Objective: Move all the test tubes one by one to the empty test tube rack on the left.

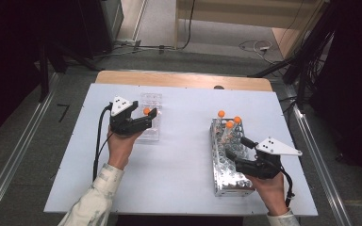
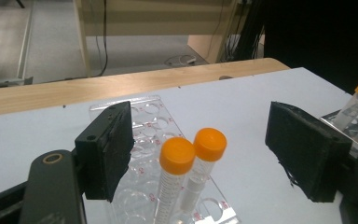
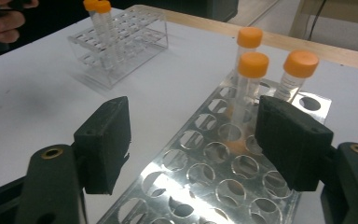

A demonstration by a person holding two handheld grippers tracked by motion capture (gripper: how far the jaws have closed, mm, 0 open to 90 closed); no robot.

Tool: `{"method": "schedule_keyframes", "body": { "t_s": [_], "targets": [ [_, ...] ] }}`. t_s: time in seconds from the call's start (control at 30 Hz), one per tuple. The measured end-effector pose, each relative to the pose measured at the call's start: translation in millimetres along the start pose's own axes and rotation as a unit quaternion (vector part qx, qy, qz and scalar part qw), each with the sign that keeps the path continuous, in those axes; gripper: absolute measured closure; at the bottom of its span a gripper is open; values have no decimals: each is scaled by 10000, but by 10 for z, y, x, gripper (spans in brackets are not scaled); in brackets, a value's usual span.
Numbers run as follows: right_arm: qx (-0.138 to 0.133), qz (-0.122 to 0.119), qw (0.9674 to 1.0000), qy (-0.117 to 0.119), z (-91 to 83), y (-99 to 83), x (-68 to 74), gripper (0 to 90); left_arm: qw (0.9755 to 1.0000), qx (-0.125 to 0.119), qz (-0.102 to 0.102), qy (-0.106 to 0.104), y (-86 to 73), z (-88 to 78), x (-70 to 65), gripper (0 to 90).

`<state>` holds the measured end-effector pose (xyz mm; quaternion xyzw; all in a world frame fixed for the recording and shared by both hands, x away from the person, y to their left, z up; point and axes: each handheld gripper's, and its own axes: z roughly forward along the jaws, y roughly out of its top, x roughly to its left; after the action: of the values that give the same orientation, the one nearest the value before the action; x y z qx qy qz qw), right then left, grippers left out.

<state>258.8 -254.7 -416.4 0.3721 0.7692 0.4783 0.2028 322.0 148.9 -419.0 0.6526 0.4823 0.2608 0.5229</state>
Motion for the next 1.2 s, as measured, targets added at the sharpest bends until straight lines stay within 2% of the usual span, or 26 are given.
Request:
{"method": "schedule_keyframes", "body": {
  "t_s": [0.17, 0.5, 0.6, 0.67, 0.83, 1.07, 1.2],
  "targets": [
    [39, 22, 9999, -89, 71, -7, -97, 287, 9998, -2, -114, -132, -56, -90, -51, 231],
    [157, -112, 9998, -102, 323, -29, -325, 377, 9991, 19, -69, -414, -161, -244, -160, 231],
    [252, -184, 9994, -122, 411, -19, -377, 407, 9990, 15, -43, -451, -167, -299, -173, 230],
    [259, -209, 9994, -46, 461, -7, -409, 435, 9989, -11, -40, -460, -164, -337, -174, 229],
    [315, -294, 9991, 0, 548, 27, -422, 484, 9989, -52, -37, -470, -171, -386, -173, 230],
    [369, -330, 9988, -22, 633, 61, -439, 575, 9987, -23, -10, -518, -193, -370, -204, 231],
    [411, -369, 9985, -39, 669, 77, -436, 599, 9985, 34, 32, -546, -219, -346, -226, 230]
  ]
}}
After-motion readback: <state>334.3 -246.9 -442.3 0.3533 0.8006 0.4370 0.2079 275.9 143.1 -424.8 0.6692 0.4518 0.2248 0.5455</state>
